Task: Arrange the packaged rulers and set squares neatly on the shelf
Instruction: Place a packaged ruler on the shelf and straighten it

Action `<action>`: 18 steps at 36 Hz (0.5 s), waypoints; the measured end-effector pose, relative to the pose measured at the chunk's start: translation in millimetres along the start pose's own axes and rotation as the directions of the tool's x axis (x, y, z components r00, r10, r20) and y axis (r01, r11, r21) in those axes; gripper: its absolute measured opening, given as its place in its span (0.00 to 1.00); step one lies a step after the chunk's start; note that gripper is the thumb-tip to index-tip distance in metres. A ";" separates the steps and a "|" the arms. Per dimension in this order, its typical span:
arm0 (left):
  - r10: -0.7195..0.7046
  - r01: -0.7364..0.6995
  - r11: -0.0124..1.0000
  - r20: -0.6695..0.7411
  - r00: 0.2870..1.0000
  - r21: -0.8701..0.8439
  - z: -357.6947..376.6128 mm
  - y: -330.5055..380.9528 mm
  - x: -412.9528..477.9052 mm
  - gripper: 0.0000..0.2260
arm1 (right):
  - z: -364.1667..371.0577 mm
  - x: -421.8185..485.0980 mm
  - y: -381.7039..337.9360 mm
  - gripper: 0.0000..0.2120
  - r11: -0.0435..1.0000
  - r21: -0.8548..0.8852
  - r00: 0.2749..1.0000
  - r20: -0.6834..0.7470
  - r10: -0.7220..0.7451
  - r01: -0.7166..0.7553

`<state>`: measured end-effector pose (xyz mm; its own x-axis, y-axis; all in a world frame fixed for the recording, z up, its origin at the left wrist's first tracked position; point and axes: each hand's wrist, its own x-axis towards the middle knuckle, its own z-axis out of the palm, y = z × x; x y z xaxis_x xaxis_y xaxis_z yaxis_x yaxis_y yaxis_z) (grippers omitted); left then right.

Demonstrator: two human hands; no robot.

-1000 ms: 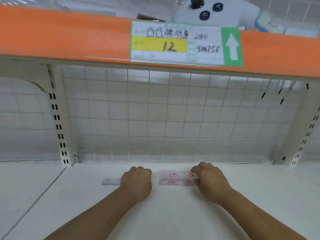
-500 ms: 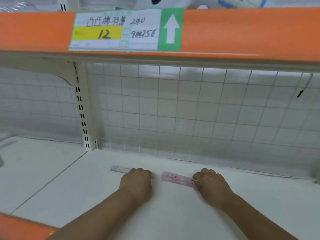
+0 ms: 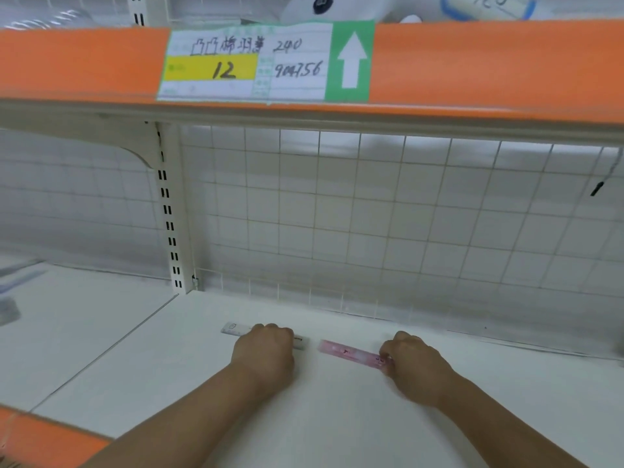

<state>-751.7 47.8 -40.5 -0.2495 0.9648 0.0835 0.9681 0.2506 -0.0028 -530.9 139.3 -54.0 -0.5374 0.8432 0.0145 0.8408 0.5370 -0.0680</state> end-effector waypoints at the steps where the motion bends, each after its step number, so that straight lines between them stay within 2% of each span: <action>1: -0.001 0.001 1.000 -0.002 1.000 0.000 -0.1 -0.5 -0.2 0.11 | -0.6 0.2 -0.6 0.13 1.000 -0.006 1.000 0.004 0.001 -0.001; 6: -0.012 0.012 1.000 -0.004 1.000 -0.004 0.1 -1.0 -1.8 0.11 | -3.9 0.2 -4.9 0.14 1.000 -0.030 1.000 0.004 0.003 -0.003; 9: -0.023 0.023 1.000 0.003 1.000 0.003 -0.1 -1.5 -4.0 0.11 | -7.2 0.8 -12.8 0.16 1.000 -0.013 0.998 -0.057 -0.011 0.011; 15: -0.063 0.063 0.998 -0.003 0.998 0.004 -1.1 -2.9 -13.3 0.11 | -13.5 1.8 -35.3 0.14 0.993 -0.002 0.982 -0.146 -0.120 0.121; 18: -0.106 0.105 0.994 0.010 0.994 0.008 -1.1 -6.4 -21.1 0.11 | -14.5 1.6 -46.4 0.17 0.982 -0.029 0.970 -0.158 -0.187 0.185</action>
<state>-752.6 25.7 -41.1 -0.3505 0.9337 0.0731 0.9362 0.3516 -0.0020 -569.8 116.1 -36.4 -0.6682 0.7209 0.1839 0.7284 0.6842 -0.0355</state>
